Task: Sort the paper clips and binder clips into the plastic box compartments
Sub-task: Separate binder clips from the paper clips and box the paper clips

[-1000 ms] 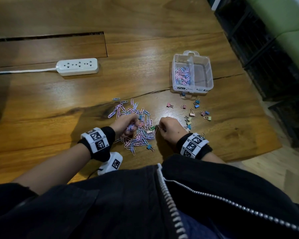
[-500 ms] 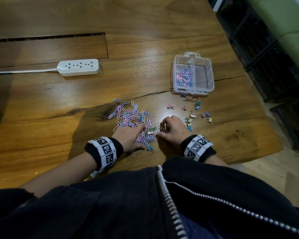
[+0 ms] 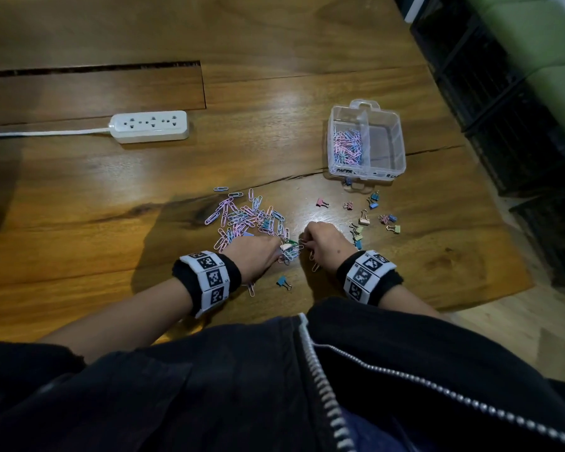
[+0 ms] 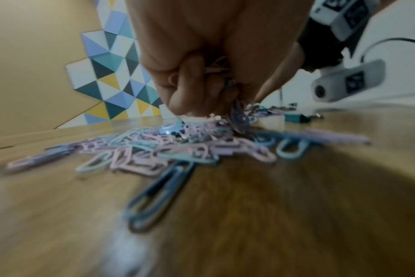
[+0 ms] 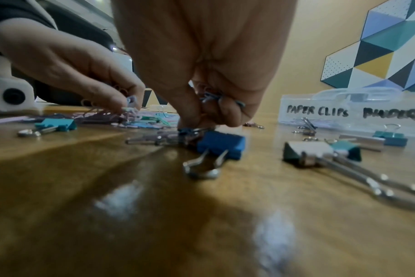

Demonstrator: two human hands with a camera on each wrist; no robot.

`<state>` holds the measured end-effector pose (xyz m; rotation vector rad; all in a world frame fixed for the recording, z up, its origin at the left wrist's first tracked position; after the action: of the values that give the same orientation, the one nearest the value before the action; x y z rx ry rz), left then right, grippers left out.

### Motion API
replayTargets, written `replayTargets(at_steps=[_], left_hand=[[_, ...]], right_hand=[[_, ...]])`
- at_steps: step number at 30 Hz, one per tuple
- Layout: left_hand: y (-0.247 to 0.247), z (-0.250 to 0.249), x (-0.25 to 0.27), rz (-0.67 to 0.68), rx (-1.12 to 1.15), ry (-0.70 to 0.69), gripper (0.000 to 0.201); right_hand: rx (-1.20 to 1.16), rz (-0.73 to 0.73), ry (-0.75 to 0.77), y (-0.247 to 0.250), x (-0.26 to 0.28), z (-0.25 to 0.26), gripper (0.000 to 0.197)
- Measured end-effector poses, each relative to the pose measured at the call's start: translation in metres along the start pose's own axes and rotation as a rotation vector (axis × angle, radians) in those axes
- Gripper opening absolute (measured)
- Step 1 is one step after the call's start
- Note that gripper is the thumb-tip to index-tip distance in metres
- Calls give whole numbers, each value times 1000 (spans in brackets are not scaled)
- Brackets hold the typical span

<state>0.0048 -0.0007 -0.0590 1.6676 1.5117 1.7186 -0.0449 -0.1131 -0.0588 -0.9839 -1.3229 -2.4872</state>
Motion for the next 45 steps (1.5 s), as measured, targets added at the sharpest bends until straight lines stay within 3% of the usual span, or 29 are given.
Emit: replayTargets(at_steps=[5, 7, 9, 12, 15, 18, 22, 25, 28, 32, 35, 40, 43, 45], left_hand=[[8, 26, 1, -2, 467, 48, 33], [13, 33, 1, -2, 735, 42, 28], [16, 40, 2, -20, 948, 66, 29], [11, 47, -1, 21, 1339, 106, 36], [7, 42, -2, 109, 1683, 38, 38], [3, 36, 0, 166, 1838, 10, 34], [-2, 39, 3, 135, 1775, 34, 26], [-1, 38, 4, 129, 1780, 18, 25], [0, 38, 6, 139, 1745, 45, 30], [1, 43, 11, 134, 1586, 107, 33], [2, 48, 20, 105, 1284, 210, 40], [-2, 50, 39, 188, 288, 438, 65], [-6, 48, 40, 250, 112, 510, 72], [-10, 44, 37, 272, 74, 513, 70]], right_hand=[[-145, -64, 22, 5, 3, -6, 24], [-472, -95, 0, 10, 7, -15, 19], [-831, -38, -32, 8, 9, -22, 17], [-1195, 71, -12, 2, 10, -23, 32], [-1182, 148, 0, -4, 14, -17, 31], [-1002, 158, -4, -10, 16, -11, 22], [-493, 4, -21, -9, 17, 1, 10], [-133, -69, -79, -11, 20, 9, 34], [-20, -56, -85, -15, 19, 16, 51], [-58, -16, -45, -15, 17, 20, 36], [-29, 14, -50, -13, 14, 19, 24], [167, 64, -29, -11, 7, 19, 21], [199, 98, -7, -8, 8, 16, 17], [34, 100, -19, -5, 8, 7, 10]])
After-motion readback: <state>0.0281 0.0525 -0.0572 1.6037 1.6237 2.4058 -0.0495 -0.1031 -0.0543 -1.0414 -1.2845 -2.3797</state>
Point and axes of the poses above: each hand's wrist, its own x-axis away from the middle knuckle, its own y-axis out of the back of the hand, z = x × y, the point moved 6 cm from there along -x, towards the middle knuckle, and after that the axes turned 12 degrees about z, right-handed, at the moved point
